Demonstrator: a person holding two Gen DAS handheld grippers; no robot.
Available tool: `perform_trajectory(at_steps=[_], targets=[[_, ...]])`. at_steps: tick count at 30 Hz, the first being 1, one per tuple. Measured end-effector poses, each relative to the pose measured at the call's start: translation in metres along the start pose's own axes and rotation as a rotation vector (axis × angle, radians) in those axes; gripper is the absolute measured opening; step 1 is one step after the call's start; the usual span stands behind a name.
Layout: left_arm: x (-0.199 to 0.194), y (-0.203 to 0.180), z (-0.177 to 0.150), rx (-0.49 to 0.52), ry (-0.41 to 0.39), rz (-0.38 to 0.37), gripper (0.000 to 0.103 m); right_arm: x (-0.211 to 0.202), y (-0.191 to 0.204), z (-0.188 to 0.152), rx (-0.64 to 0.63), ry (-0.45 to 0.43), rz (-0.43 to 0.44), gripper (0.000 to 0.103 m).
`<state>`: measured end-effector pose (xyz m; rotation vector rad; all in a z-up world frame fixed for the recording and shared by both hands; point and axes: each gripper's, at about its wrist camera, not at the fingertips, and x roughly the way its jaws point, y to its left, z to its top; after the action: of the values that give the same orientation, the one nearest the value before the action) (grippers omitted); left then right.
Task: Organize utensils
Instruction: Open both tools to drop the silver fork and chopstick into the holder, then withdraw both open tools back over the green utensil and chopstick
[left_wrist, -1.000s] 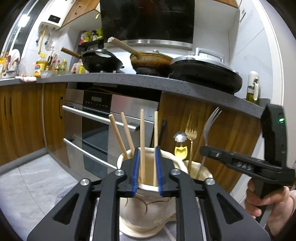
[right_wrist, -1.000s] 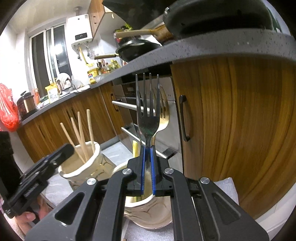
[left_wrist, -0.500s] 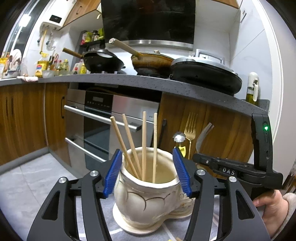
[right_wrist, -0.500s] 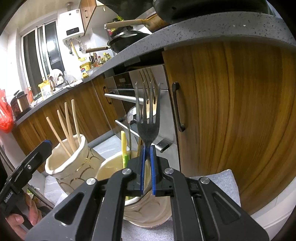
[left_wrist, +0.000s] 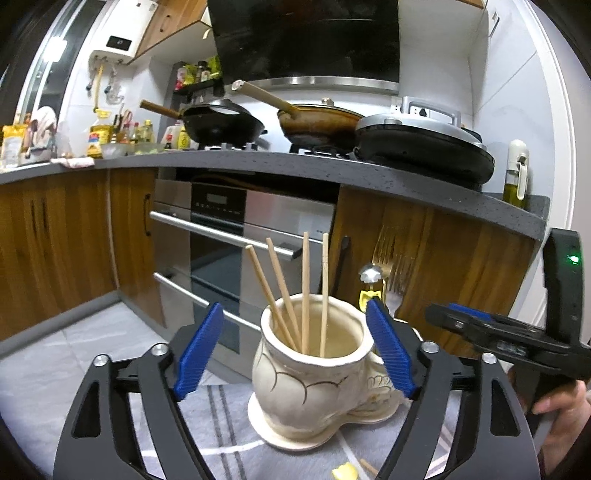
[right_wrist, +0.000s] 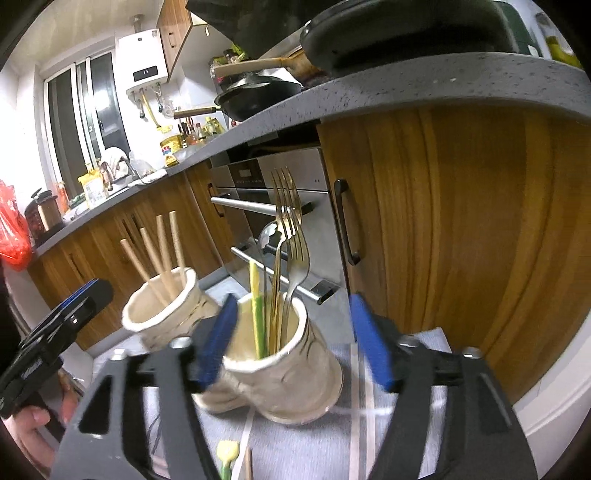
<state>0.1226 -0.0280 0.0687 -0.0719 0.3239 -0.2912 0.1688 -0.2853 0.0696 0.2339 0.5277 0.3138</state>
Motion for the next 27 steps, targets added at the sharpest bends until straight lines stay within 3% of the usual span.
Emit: perform_trajectory(at_steps=[4,8,16,27], targets=[[-0.012,-0.004,-0.003,0.009,0.022,0.033,0.092,-0.025,0.0,-0.008,-0.008,-0.008,0.007,0.089],[-0.021,-0.008,-0.009,0.008,0.051,0.066,0.095,-0.049,0.0,-0.015,-0.036,-0.028,0.0,0.098],[-0.049,-0.009,-0.022,-0.008,0.089,0.119,0.097,-0.076,0.004,-0.027,-0.122,-0.018,-0.024,0.098],[-0.069,-0.019,-0.033,-0.023,0.128,0.126,0.098,-0.098,0.002,-0.044,-0.136,0.009,-0.032,0.098]])
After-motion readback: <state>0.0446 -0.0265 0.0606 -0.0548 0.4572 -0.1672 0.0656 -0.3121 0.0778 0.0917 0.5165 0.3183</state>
